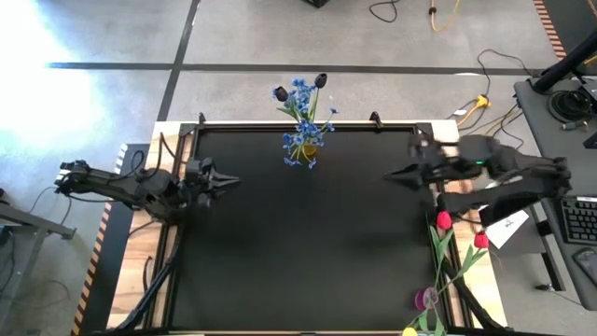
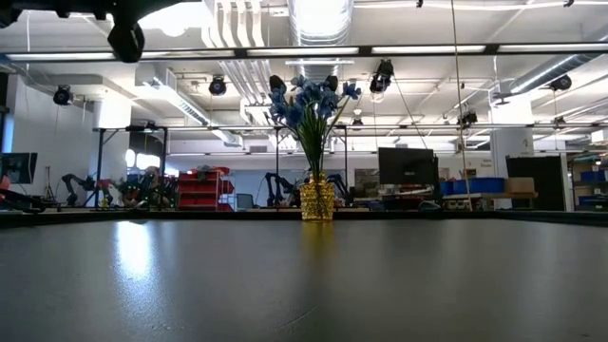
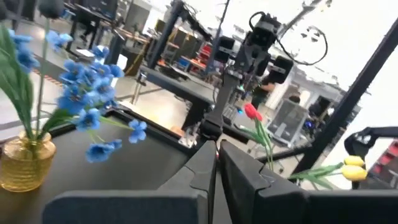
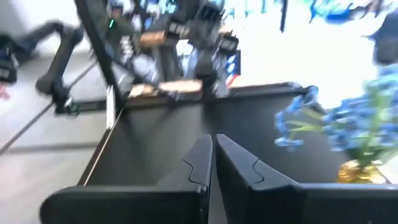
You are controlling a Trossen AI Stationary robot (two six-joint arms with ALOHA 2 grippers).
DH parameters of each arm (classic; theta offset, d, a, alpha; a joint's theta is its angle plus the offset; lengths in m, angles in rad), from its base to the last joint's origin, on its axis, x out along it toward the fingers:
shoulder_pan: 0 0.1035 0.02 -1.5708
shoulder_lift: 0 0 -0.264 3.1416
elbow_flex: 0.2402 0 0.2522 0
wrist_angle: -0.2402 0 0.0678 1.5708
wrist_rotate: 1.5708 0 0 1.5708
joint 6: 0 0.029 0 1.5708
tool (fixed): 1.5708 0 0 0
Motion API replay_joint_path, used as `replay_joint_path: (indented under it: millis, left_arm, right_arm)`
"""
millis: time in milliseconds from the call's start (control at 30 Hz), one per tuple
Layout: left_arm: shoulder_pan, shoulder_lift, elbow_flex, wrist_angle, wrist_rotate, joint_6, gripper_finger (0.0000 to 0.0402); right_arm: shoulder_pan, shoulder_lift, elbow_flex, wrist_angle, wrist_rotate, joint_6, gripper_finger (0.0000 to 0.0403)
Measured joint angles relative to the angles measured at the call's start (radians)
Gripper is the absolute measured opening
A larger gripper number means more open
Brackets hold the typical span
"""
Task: Sort flowers into vase by color
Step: Return to Home Position
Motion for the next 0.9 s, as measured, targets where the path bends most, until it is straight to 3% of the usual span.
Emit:
replay_joint_path:
  millis: [233,367,533,700,800,900]
  left_arm:
    - [0.000,-0.003,0.000,-0.013,-0.004,-0.003,0.0011]
    - [0.000,0.020,0.011,-0.008,-0.012,0.055,0.0011]
    - [0.001,0.030,-0.005,0.002,-0.090,0.172,0.0011]
    - [0.000,0.022,-0.098,0.191,-0.069,0.322,0.0011]
    - [0.001,0.011,-0.198,0.328,-0.056,0.325,0.0011]
    - [0.002,0.002,-0.315,0.466,-0.055,0.312,0.0010]
  right_arm:
    - [-0.003,-0.221,-0.068,-0.066,0.208,0.134,0.0013]
    - [-0.003,-0.308,-0.068,-0.154,0.222,0.167,0.0013]
    - [-0.003,-0.403,-0.125,-0.130,0.256,0.155,0.0013]
    - [-0.003,-0.576,-0.293,0.066,0.247,0.108,0.0013]
    - [-0.002,-0.685,-0.428,0.175,0.199,0.099,0.0013]
    - [-0.003,-0.696,-0.526,0.236,0.170,0.113,0.0013]
